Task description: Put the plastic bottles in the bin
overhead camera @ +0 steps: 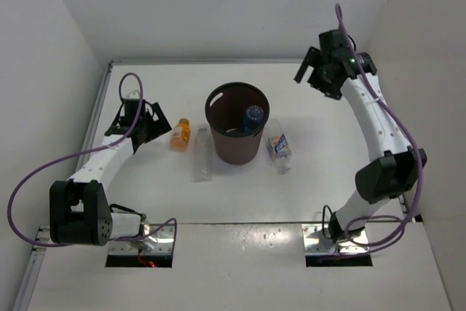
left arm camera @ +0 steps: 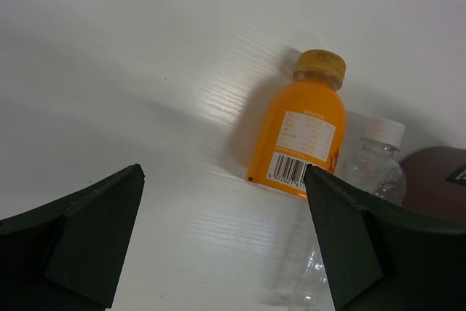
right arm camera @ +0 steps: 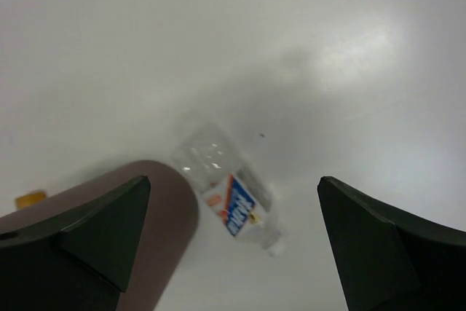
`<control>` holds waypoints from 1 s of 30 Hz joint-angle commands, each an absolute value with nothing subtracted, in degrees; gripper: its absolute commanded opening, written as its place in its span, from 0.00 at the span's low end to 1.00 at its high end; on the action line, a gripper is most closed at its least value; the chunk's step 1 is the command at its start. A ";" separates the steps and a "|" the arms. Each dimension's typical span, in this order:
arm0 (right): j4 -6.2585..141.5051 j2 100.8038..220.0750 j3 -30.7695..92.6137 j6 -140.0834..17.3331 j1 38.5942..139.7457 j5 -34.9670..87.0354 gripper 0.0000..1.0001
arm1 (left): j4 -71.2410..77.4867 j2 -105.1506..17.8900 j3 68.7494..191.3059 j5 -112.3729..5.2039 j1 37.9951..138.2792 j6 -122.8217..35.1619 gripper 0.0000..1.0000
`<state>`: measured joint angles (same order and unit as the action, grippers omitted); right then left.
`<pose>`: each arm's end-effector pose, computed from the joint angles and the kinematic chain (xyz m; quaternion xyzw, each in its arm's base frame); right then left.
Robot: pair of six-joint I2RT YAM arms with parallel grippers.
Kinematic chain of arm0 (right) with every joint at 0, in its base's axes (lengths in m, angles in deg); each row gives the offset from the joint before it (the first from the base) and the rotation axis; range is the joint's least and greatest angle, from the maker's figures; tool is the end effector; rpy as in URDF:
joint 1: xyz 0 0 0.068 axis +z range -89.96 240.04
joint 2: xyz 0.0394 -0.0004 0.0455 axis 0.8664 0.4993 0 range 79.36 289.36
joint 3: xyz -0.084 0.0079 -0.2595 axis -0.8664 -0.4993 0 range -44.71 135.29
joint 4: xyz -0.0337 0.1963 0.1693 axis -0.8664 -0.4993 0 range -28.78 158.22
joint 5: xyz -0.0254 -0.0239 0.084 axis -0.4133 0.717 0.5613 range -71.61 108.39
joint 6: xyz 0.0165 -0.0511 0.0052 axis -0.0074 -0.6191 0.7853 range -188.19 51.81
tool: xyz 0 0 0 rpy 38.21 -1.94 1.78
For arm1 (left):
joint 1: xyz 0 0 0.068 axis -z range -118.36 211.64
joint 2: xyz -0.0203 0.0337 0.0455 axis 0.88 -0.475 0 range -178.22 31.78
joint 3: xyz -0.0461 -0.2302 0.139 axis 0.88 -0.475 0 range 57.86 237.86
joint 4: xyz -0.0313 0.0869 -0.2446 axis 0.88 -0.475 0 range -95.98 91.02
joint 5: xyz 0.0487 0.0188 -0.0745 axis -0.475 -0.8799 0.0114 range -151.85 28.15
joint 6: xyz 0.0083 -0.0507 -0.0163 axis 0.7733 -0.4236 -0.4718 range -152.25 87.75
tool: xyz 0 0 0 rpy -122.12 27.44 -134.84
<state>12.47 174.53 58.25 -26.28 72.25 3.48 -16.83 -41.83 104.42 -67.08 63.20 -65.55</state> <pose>0.3450 0.0652 0.3886 0.2822 0.8827 0.0539 0.3718 0.2685 -0.0041 0.2316 -0.2691 0.8826 -0.0745 0.3782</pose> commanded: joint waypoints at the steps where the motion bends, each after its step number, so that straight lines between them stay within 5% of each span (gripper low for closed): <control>1: 11.97 172.16 53.13 -22.31 65.43 10.47 1.00 | -15.33 -39.94 104.62 -65.80 62.78 -66.61 0.99; 6: 17.90 172.96 37.31 -24.84 61.10 19.16 1.00 | -15.33 -39.94 104.62 -65.80 62.78 -66.62 0.99; 13: 29.45 174.28 21.23 -30.04 67.60 27.53 1.00 | -14.80 -39.94 104.09 -65.27 62.78 -66.62 0.99; 30: 29.90 189.49 28.42 -30.67 76.21 24.99 1.00 | -14.80 -41.52 104.62 -64.75 62.78 -66.09 0.99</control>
